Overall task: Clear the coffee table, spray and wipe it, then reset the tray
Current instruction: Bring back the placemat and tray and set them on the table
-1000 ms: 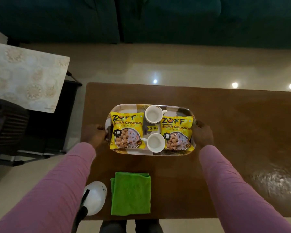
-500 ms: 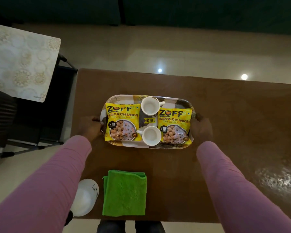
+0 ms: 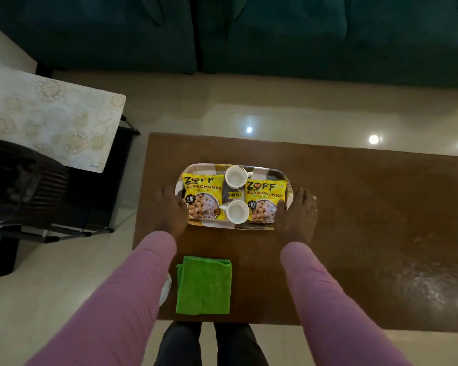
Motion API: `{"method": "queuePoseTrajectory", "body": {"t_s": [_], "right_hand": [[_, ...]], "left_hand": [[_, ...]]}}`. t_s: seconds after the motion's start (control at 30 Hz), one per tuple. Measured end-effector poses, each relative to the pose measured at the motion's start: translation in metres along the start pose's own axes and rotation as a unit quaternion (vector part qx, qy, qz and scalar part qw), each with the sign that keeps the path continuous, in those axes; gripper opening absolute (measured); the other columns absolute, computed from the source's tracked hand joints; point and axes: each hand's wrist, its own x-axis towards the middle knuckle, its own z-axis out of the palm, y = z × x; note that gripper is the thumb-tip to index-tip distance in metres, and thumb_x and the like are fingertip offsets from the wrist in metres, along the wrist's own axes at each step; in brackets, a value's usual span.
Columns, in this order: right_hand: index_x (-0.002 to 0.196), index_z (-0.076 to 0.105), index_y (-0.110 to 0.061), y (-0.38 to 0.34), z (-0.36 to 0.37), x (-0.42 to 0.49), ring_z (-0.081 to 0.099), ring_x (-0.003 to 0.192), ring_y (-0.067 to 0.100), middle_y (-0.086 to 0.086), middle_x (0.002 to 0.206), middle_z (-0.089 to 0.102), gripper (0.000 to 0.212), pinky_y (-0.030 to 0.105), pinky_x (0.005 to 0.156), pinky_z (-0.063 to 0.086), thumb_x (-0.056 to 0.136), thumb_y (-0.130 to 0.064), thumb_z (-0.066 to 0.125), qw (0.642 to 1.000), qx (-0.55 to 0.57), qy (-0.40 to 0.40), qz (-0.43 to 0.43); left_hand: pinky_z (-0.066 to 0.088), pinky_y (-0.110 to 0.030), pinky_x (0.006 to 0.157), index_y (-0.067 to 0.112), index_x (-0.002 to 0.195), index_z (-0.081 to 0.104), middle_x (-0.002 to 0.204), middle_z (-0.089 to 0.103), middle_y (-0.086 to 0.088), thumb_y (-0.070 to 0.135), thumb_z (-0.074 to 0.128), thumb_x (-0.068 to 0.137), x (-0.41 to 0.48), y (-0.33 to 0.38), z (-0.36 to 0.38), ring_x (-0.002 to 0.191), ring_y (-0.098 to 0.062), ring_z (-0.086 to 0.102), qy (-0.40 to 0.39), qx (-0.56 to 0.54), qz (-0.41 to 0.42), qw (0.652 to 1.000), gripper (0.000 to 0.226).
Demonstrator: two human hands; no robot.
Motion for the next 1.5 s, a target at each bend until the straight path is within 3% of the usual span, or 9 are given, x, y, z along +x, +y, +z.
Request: {"method": "queuePoseTrajectory", "body": {"t_s": [0.3, 0.5, 0.67, 1.2, 1.5], "right_hand": [[0.148, 0.024, -0.011, -0.037, -0.044, -0.099, 0.008, 0.147, 0.028, 0.01, 0.158, 0.02, 0.061, 0.047, 0.119, 0.01, 0.095, -0.036, 0.041, 0.997, -0.038, -0.007, -0.073], [0.149, 0.024, -0.012, -0.053, -0.06, -0.166, 0.004, 0.148, 0.028, 0.008, 0.159, 0.016, 0.062, 0.048, 0.119, 0.006, 0.095, -0.039, 0.04, 0.993, -0.066, 0.02, -0.099], [0.15, 0.023, -0.013, -0.065, -0.054, -0.218, 0.004, 0.148, 0.027, 0.007, 0.16, 0.016, 0.062, 0.046, 0.119, 0.004, 0.095, -0.039, 0.04, 0.993, -0.061, 0.047, -0.091], [0.151, 0.019, -0.014, -0.112, -0.033, -0.291, 0.001, 0.148, 0.029, 0.007, 0.16, 0.011, 0.063, 0.047, 0.119, 0.001, 0.097, -0.041, 0.038, 0.983, -0.074, 0.028, -0.167], [0.151, 0.018, -0.016, -0.182, -0.007, -0.311, 0.0, 0.148, 0.028, 0.005, 0.161, 0.011, 0.063, 0.048, 0.119, 0.002, 0.096, -0.04, 0.039, 0.972, -0.084, -0.006, -0.219]], "left_hand": [[0.03, -0.049, 0.114, 0.019, 0.149, 0.027, 0.159, 0.024, -0.011, 0.03, 0.05, 0.094, -0.098, 0.008, -0.04, 0.142, -0.033, 0.031, -0.058, 0.038, 0.112, 0.991, 0.06], [0.016, -0.048, 0.12, 0.021, 0.153, 0.015, 0.162, 0.016, -0.009, 0.035, 0.042, 0.098, -0.134, -0.028, -0.077, 0.149, -0.033, 0.015, -0.044, 0.077, 0.179, 0.98, 0.063], [0.015, -0.048, 0.12, 0.02, 0.152, 0.02, 0.162, 0.016, -0.01, 0.035, 0.043, 0.098, -0.145, -0.07, -0.106, 0.149, -0.033, 0.014, -0.022, 0.076, 0.199, 0.977, 0.061], [0.009, -0.047, 0.122, 0.02, 0.153, 0.013, 0.163, 0.009, -0.01, 0.034, 0.04, 0.1, -0.191, -0.153, -0.145, 0.15, -0.033, 0.006, -0.005, 0.083, 0.169, 0.982, 0.062], [0.006, -0.044, 0.123, 0.02, 0.155, 0.003, 0.164, 0.0, -0.01, 0.036, 0.036, 0.101, -0.172, -0.222, -0.176, 0.151, -0.031, 0.001, 0.01, 0.09, 0.114, 0.989, 0.065]]}}
